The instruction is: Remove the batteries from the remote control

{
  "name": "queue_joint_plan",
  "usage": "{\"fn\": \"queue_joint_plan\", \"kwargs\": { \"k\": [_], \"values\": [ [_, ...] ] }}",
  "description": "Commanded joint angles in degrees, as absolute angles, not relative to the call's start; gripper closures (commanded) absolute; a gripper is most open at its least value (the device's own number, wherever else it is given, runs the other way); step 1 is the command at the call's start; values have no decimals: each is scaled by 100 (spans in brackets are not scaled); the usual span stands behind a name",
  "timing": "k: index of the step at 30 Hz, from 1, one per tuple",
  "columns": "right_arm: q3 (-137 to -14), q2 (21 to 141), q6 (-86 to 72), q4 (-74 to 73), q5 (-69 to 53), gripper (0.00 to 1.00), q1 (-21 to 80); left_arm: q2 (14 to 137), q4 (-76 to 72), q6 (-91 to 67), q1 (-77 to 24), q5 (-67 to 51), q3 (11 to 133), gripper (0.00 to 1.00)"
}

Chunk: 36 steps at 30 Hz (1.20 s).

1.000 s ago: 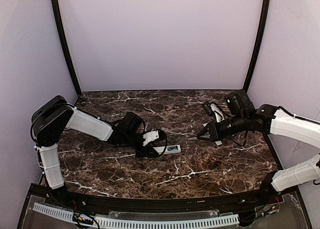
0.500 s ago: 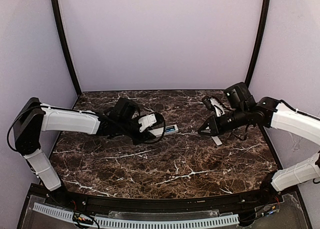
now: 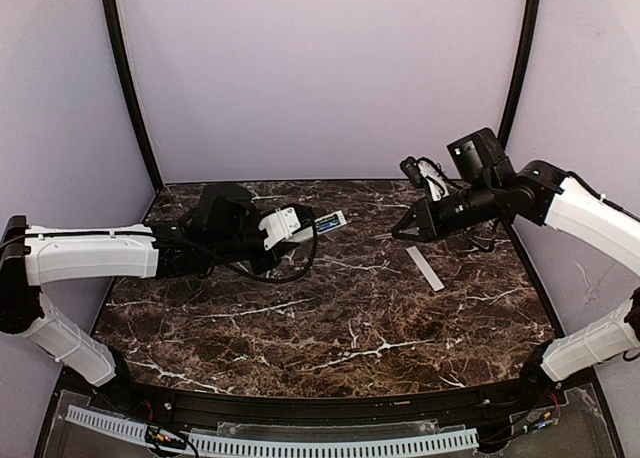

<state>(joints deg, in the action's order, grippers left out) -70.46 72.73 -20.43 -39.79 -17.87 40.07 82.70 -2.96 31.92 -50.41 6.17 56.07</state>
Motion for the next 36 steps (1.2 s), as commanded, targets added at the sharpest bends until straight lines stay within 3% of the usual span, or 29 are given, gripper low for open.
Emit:
{"fn": "queue_joint_plan", "kwargs": {
  "k": [1, 36],
  "values": [
    [-7234, 7170, -1974, -3982, -1580, 100, 4029, 7978, -747, 3394, -5015, 1048, 5190, 100],
    [-8124, 8313, -2137, -3899, -668, 100, 4974, 8439, -134, 3073, -5539, 1094, 5462, 100]
  ]
}}
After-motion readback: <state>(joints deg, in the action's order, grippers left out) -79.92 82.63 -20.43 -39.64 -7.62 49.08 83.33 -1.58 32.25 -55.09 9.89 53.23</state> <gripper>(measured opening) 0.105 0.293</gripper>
